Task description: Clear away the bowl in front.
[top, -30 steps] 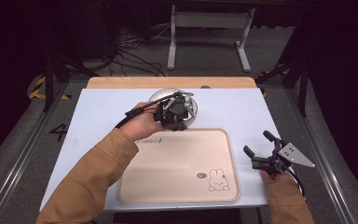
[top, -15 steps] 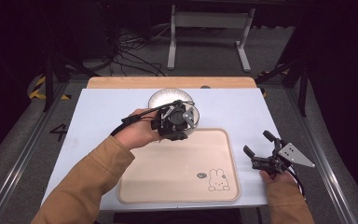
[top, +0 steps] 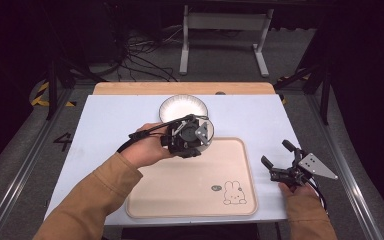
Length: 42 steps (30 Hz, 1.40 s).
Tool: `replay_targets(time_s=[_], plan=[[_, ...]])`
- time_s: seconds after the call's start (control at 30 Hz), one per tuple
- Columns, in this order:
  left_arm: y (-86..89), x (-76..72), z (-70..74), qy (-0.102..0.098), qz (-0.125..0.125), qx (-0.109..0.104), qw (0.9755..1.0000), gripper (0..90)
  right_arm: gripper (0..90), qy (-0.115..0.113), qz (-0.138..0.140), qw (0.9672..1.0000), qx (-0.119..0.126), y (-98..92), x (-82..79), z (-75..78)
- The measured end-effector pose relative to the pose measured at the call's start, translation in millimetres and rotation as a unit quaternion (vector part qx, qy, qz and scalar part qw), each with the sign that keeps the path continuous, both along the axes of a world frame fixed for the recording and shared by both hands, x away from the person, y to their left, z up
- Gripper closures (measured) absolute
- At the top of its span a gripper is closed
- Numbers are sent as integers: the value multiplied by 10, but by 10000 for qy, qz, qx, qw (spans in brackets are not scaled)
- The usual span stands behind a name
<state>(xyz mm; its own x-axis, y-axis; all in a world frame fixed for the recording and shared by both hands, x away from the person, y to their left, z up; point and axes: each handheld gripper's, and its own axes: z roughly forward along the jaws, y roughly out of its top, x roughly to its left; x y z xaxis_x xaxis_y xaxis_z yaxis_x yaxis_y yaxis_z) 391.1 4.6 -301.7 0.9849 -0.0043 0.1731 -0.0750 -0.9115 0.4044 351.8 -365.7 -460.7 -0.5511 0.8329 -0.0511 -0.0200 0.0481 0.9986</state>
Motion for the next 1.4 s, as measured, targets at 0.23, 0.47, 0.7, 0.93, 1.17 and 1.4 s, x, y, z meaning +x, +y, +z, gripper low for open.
replay_targets(time_s=[0.23,0.47,0.7,0.93,1.17,1.4], plan=[[-2,-57,-62,59,-60,72,9999,830,0,-1,-1,10000,-1,0,0,0],[-26,-89,-176,178,-68,160,9997,830,0,-3,1,10000,-6,0,-1,0],[-55,-93,-301,317,-49,249,9992,830,0,-5,0,10000,-4,1,-1,0],[-67,-125,-360,418,-64,319,9986,830,0,-5,-2,10000,-5,1,-2,0],[-78,-140,-438,545,-130,484,9973,830,0,-8,-2,10000,-4,1,-2,0],[-85,-151,-536,599,-105,598,9964,830,0,-9,-1,10000,-4,1,-2,0]])
